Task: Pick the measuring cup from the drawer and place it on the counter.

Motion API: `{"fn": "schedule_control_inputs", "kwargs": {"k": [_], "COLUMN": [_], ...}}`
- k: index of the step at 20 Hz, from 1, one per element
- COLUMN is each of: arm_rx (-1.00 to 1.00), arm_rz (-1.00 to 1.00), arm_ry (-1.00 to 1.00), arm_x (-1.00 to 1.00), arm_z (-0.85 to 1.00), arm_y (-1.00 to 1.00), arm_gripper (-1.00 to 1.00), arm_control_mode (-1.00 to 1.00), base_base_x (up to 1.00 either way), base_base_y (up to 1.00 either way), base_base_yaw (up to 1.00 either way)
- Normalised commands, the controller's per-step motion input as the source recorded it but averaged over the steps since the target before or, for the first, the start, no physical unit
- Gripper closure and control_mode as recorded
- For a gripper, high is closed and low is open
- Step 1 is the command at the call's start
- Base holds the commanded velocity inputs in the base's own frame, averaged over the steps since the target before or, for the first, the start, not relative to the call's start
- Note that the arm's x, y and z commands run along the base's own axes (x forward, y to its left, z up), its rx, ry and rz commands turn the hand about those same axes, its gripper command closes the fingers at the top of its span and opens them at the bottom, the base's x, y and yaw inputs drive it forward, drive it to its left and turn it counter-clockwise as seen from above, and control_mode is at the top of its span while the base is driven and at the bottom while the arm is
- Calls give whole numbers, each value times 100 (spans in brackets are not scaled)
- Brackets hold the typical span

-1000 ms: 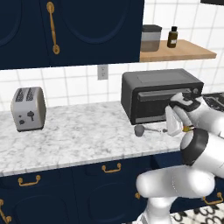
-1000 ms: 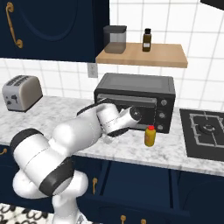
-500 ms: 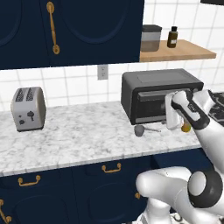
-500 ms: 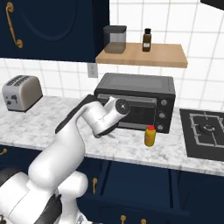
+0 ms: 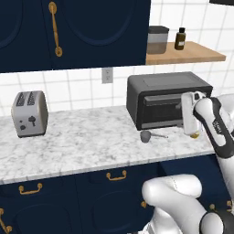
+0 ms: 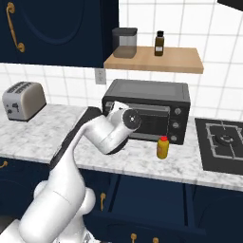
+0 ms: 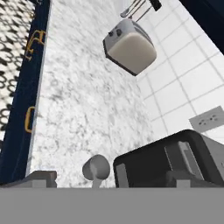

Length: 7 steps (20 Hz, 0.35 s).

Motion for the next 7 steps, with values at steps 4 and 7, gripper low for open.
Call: {"fn": "schedule_control_inputs", "kwargs": {"k": [4, 7], "arm_rx": [-1, 0], "arm_rz": [4, 0], "arm_ry": [-15, 0], "arm_x": [-37, -4], "arm_z": [4, 0], "arm_y": [-11, -22], "arm_gripper": [-100, -100], "arm_control_mode": [-100, -100], "base_base_x": [0, 0], "base_base_y": [0, 0], "base_base_yaw": [0, 0]}}
